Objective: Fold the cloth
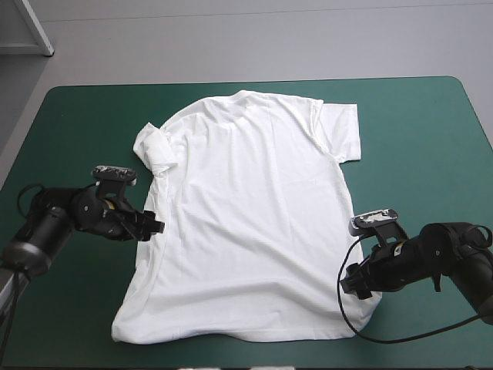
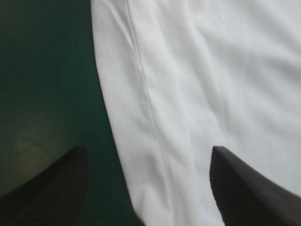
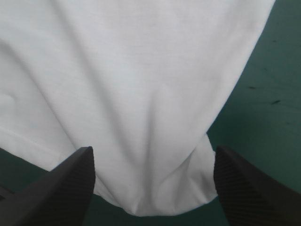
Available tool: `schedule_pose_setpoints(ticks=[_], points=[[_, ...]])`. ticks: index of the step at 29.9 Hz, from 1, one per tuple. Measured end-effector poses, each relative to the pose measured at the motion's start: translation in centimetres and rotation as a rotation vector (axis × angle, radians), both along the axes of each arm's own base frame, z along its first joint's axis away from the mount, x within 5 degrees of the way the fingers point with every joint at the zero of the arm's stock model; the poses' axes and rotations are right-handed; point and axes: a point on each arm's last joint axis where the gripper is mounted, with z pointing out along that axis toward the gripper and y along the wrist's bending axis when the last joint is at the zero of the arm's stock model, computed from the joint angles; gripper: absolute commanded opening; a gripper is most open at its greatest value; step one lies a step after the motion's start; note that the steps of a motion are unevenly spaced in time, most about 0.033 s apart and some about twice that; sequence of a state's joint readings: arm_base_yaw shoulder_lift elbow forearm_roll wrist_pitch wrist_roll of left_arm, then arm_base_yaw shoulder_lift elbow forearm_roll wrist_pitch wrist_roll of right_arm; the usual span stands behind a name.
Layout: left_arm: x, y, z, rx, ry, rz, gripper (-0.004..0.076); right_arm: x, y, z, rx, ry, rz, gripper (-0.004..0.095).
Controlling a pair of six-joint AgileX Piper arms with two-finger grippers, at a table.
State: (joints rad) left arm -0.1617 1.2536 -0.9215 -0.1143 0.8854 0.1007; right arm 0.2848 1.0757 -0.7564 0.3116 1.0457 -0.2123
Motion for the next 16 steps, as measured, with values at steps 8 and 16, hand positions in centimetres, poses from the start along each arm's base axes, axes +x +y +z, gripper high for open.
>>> schedule_pose_setpoints(ticks=[8,16], points=[[6.3,-0.9,-2.8,0.0,-0.023,0.018,0.0444,0.1,0.0,0.0,0.002,-0.006,-0.004,0.0675],[10.4,-1.6,-5.1,-0.004,-0.03,0.029,0.0438,0.2,-0.1,0.0,-0.006,-0.024,-0.006,0.0675]])
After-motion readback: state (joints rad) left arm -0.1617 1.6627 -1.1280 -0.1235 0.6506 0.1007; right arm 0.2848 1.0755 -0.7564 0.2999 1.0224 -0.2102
